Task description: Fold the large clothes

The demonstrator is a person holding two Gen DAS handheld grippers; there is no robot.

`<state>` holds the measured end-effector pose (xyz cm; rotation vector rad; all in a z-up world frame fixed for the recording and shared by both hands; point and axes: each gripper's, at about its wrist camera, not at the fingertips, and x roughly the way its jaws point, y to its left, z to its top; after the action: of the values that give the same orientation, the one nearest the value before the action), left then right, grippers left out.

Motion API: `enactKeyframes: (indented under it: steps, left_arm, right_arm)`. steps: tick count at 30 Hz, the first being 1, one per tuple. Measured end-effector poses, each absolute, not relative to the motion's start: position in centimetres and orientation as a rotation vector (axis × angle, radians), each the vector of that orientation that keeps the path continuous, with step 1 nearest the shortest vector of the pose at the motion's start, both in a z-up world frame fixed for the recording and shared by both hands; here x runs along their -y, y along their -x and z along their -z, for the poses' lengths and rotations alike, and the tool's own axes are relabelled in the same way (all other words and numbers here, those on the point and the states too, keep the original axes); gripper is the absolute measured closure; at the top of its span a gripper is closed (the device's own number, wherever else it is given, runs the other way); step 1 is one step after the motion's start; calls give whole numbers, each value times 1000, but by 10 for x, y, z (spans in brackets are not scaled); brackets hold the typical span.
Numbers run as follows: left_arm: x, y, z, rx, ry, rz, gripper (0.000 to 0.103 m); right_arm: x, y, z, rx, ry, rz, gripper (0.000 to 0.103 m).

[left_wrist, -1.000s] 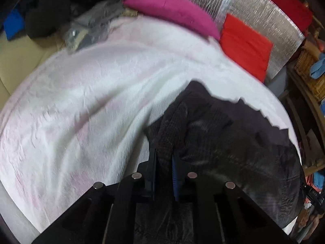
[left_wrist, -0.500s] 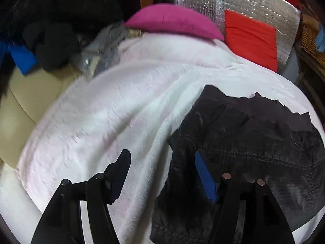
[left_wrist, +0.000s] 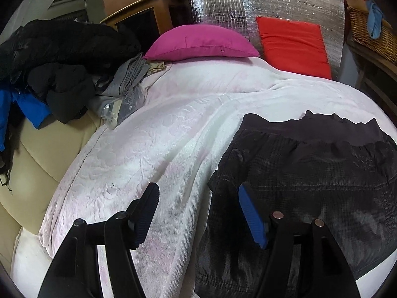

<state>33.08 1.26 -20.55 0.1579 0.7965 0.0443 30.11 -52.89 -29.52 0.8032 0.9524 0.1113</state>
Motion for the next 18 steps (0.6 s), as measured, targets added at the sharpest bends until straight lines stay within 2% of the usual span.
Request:
enactKeyframes:
  steps: [4,9,13,15,18]
  left_arm:
    - [-10,-333,208,-804,-162,-25,35]
    - [-9,-345,215,-841,-136,79,26]
    - [-14,-364,227,-970,12,342,26]
    - [-19,-373,233,-1021,81,433,19]
    - [-31,-384,241,-1053,168,498,19]
  right_arm:
    - [526,-310,307,-996,-811,-139,16]
    - [524,-320,322,-1047,-823,-163,16]
    - [525,-323,326,-1066,-820,-191,15]
    - [528,-323,327,-1076,-821,-205,15]
    - [542,-317,327,-1057,-842,-186,15]
